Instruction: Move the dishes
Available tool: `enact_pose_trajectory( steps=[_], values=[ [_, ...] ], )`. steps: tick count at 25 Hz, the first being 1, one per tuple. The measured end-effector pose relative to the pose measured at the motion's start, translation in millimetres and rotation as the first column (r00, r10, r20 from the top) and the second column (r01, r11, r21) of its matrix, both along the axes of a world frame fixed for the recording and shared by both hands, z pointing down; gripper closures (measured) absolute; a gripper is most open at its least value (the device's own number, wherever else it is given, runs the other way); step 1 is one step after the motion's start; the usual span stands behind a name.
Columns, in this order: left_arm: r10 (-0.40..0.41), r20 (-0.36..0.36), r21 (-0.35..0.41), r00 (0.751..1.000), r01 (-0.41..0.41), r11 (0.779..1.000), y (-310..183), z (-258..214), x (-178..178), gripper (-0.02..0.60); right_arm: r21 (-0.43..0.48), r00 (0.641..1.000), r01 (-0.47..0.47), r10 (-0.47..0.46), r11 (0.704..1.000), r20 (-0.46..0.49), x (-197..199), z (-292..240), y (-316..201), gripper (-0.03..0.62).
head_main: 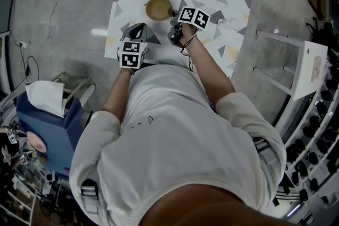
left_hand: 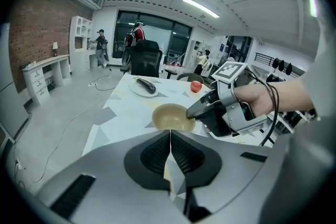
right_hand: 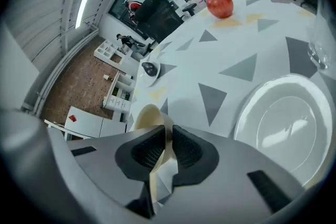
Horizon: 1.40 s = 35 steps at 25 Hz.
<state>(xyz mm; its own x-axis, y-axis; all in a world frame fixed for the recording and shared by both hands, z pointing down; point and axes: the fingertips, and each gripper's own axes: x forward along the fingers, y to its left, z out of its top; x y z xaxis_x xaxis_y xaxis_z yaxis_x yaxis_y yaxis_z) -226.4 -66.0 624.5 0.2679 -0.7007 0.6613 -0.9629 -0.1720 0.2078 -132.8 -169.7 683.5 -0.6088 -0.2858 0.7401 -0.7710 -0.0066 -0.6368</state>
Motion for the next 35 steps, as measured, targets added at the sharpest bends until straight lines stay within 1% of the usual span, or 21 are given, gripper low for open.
enact_pose_trajectory(
  steps=[2, 4, 6, 9, 10, 12, 15, 19, 23, 26, 30, 33, 35],
  values=[
    [0.026, -0.001, -0.003, 1.0, -0.026, 1.0, -3, 1, 3, 0.56, 0.023, 1.0, -0.003, 0.003, 1.0, 0.007, -1, 1, 1, 0.549],
    [0.054, -0.004, -0.004, 0.999, -0.054, 0.999, -7, 2, 7, 0.56, 0.056, 1.0, 0.014, -0.015, 0.998, 0.015, -2, -1, 2, 0.455],
    [0.08, -0.01, 0.0, 0.997, -0.08, 0.997, -12, 0, 13, 0.56, 0.084, 0.999, 0.033, -0.034, 0.996, 0.015, 0, -5, 5, 0.414],
    [0.119, -0.022, 0.02, 0.993, -0.118, 0.993, -22, -8, 25, 0.56, 0.129, 0.999, 0.053, -0.052, 0.99, -0.011, 13, -14, 11, 0.395],
    [0.132, -0.027, 0.024, 0.991, -0.132, 0.991, -26, -9, 30, 0.56, 0.15, 0.998, 0.058, -0.054, 0.987, -0.028, 20, -18, 13, 0.396],
    [0.156, -0.04, 0.021, 0.987, -0.155, 0.988, -31, -8, 41, 0.56, 0.186, 0.995, 0.077, -0.065, 0.98, -0.072, 36, -22, 17, 0.42],
    [0.185, -0.07, 0.014, 0.98, -0.184, 0.983, -36, -5, 61, 0.56, 0.222, 0.988, 0.099, -0.069, 0.97, -0.138, 63, -26, 25, 0.497],
    [0.218, -0.119, -0.002, 0.969, -0.22, 0.975, -37, -3, 91, 0.56, 0.254, 0.978, 0.095, -0.042, 0.963, -0.207, 104, -31, 36, 0.59],
    [0.243, -0.135, -0.013, 0.961, -0.246, 0.969, -39, -5, 116, 0.56, 0.275, 0.964, 0.118, -0.044, 0.954, -0.262, 134, -35, 47, 0.595],
    [0.253, -0.137, -0.016, 0.958, -0.258, 0.966, -39, -7, 131, 0.56, 0.308, 0.959, 0.162, -0.076, 0.937, -0.272, 146, -35, 55, 0.595],
    [0.261, -0.141, -0.01, 0.955, -0.265, 0.964, -39, -13, 148, 0.56, 0.385, 0.957, 0.206, -0.102, 0.899, -0.273, 157, -47, 60, 0.595],
    [0.259, -0.141, 0.01, 0.956, -0.26, 0.965, -41, -23, 156, 0.56, 0.435, 0.946, 0.236, -0.102, 0.869, -0.308, 165, -59, 57, 0.595],
    [0.255, -0.138, 0.033, 0.957, -0.253, 0.967, -43, -33, 160, 0.56, 0.472, 0.939, 0.258, -0.103, 0.843, -0.329, 168, -70, 55, 0.595]
  ],
)
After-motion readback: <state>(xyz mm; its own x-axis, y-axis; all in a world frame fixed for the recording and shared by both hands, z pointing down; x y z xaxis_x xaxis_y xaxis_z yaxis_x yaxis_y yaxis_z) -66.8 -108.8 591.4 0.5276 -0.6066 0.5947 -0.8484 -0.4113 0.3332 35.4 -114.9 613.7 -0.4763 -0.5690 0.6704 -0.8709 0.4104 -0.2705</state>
